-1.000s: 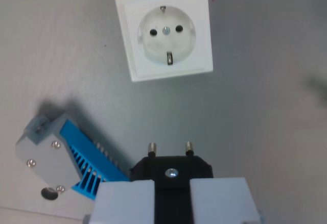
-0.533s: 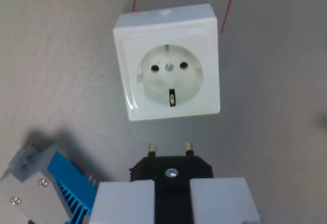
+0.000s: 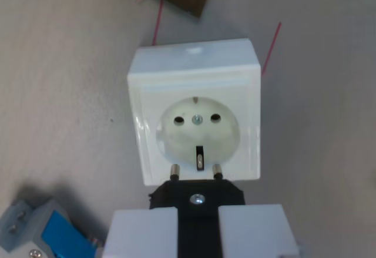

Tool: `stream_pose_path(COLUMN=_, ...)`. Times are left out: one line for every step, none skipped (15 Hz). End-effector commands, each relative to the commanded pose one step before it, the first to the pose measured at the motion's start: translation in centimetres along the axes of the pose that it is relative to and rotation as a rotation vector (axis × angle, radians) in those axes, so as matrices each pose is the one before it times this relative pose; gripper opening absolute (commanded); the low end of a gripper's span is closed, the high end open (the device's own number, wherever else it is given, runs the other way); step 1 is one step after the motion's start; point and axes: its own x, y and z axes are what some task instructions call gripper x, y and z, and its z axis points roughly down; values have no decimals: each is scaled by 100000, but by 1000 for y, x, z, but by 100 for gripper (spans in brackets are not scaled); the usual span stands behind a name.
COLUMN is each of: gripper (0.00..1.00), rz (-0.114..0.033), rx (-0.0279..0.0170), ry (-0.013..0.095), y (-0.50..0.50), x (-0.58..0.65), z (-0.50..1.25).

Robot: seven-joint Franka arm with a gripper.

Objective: Move above the white socket

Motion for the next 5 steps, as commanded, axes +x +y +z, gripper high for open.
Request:
stream_pose_path(gripper=0, rz=-4140, rx=4194, ry=984, y=76, x=899, z=823)
stream_pose_path(gripper=0, rz=46, rx=2, ry=-36, y=22, x=62, z=153)
stream_pose_path(gripper=0, rz=144, rx=-33, ry=59, y=20, x=50, z=126)
stream_pose_path(gripper=0, rz=181, rx=-54, ry=170, y=18, x=40, z=103)
stream_pose_path(gripper=0, rz=251, rx=-57, ry=161, y=16, x=30, z=84)
